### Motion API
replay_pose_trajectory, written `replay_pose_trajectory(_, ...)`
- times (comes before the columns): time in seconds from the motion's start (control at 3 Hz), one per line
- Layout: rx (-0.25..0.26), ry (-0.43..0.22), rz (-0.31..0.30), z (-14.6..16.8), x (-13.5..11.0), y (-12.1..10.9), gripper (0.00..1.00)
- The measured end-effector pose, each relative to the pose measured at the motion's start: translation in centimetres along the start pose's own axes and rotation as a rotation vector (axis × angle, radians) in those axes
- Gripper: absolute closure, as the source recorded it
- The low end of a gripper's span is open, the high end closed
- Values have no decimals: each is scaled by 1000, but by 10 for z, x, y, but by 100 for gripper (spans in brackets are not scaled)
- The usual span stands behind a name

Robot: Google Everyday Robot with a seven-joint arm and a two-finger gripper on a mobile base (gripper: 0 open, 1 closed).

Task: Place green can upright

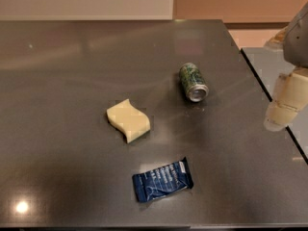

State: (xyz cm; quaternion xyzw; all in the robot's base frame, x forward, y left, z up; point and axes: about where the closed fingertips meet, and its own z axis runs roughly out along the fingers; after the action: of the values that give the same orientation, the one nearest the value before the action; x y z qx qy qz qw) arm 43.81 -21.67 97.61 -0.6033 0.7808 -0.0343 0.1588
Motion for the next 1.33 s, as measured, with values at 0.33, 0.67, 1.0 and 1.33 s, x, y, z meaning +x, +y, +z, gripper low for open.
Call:
replay_pose_trajectory(0.33,0,0,0,0,0,0,0)
replay_pose_trajectory(0.67,-17,5,20,5,0,-10,0)
replay_pose_trajectory(1.0,-19,12,98,23,-1,-39,0)
replay_pose_trajectory(1.33,-31,37,229,47,-6,-74,0)
